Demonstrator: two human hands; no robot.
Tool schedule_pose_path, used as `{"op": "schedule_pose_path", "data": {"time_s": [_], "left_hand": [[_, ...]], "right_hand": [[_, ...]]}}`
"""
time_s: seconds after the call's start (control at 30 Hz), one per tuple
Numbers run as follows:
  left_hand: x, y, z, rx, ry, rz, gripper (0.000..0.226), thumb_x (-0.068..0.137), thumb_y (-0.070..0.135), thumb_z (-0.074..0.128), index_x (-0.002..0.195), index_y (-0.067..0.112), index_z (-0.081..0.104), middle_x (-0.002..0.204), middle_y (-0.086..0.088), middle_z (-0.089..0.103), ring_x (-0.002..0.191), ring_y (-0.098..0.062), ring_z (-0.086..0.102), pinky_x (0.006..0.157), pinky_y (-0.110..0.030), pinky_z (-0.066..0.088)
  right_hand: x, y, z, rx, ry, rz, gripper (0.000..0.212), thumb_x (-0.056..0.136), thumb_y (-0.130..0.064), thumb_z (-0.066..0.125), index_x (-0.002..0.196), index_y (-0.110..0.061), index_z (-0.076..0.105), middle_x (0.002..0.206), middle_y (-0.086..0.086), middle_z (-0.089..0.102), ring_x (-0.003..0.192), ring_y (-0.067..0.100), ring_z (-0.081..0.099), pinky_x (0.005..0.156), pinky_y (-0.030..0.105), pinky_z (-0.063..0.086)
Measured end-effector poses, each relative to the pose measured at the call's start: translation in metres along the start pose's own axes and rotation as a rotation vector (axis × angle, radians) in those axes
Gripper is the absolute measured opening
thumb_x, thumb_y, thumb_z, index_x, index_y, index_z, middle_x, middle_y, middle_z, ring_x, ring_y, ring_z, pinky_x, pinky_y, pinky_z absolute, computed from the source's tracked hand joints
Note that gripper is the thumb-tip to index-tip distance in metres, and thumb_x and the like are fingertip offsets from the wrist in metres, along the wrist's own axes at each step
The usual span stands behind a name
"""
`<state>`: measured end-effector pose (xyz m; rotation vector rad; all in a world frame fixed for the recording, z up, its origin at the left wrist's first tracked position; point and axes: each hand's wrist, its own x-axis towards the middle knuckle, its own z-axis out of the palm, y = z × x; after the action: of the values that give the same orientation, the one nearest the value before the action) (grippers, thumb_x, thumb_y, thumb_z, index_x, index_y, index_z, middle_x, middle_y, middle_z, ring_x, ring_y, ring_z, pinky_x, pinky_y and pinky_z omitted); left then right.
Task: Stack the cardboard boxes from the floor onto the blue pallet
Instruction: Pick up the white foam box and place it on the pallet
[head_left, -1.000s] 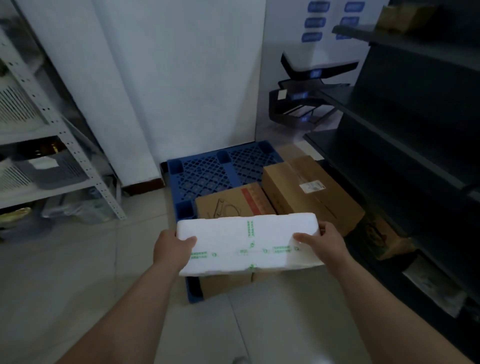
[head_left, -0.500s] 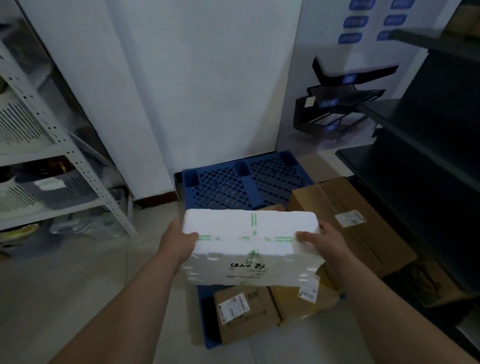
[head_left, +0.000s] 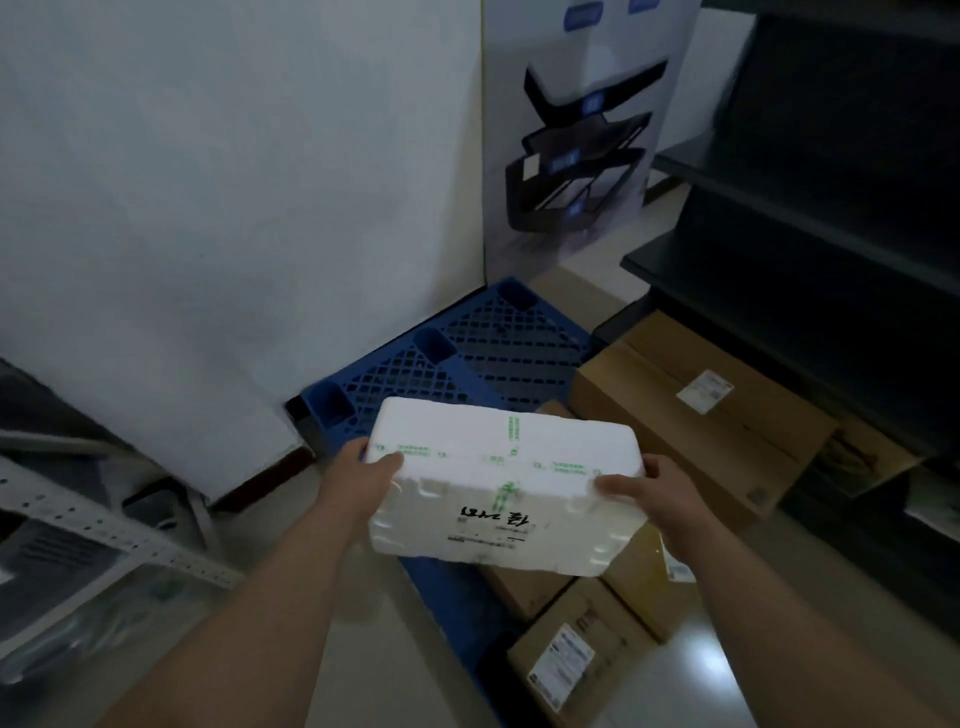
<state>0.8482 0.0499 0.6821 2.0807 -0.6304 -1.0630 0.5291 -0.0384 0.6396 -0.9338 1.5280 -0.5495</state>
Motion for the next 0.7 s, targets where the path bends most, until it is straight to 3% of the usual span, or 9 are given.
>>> {"op": "schedule_pose_path", "data": {"time_s": [0.17, 0.33, 0.47, 0.57, 0.7], "left_hand": [[0.05, 0.01, 0.022, 0.1, -0.14, 0.027, 0.036, 0.093, 0.027, 0.056, 0.126, 0.015, 0.049, 0.111, -0.007, 0.057, 0.101, -0.029, 0.059, 0.091, -0.045, 0.05], [0.092, 0.022, 0.065, 0.149, -0.21, 0.064, 0.031, 0.095, 0.027, 0.053, 0.124, 0.017, 0.049, 0.106, -0.003, 0.055, 0.095, -0.026, 0.057, 0.083, -0.039, 0.049], [0.133, 0.029, 0.1, 0.2, -0.265, 0.072, 0.02, 0.095, 0.028, 0.053, 0.114, 0.02, 0.049, 0.099, -0.002, 0.058, 0.096, -0.027, 0.058, 0.089, -0.043, 0.05], [0.166, 0.032, 0.128, 0.224, -0.273, 0.091, 0.021, 0.095, 0.031, 0.052, 0.111, 0.019, 0.047, 0.096, -0.003, 0.057, 0.088, -0.025, 0.057, 0.083, -0.041, 0.05], [0.217, 0.034, 0.159, 0.258, -0.282, 0.052, 0.046, 0.09, 0.045, 0.056, 0.119, 0.009, 0.049, 0.106, -0.009, 0.06, 0.082, -0.024, 0.06, 0.062, -0.033, 0.048]], "right_hand": [[0.011, 0.014, 0.002, 0.087, 0.052, 0.045, 0.092, 0.055, -0.011, 0.09, 0.135, -0.013, 0.045, 0.121, 0.006, 0.06, 0.102, 0.029, 0.062, 0.088, 0.05, 0.055], [0.04, 0.026, -0.007, 0.168, 0.113, 0.079, 0.099, 0.053, -0.008, 0.091, 0.137, -0.018, 0.041, 0.123, 0.006, 0.057, 0.103, 0.03, 0.061, 0.089, 0.052, 0.054], [0.069, 0.036, -0.012, 0.205, 0.167, 0.098, 0.092, 0.057, -0.007, 0.089, 0.135, -0.017, 0.041, 0.12, 0.006, 0.058, 0.102, 0.028, 0.06, 0.087, 0.048, 0.054], [0.095, 0.043, -0.01, 0.255, 0.206, 0.109, 0.088, 0.059, -0.008, 0.089, 0.133, -0.017, 0.042, 0.113, 0.002, 0.059, 0.097, 0.024, 0.062, 0.076, 0.04, 0.055], [0.129, 0.052, -0.003, 0.319, 0.291, 0.122, 0.076, 0.064, -0.011, 0.088, 0.127, -0.016, 0.044, 0.106, -0.001, 0.06, 0.092, 0.021, 0.063, 0.066, 0.033, 0.054]]}}
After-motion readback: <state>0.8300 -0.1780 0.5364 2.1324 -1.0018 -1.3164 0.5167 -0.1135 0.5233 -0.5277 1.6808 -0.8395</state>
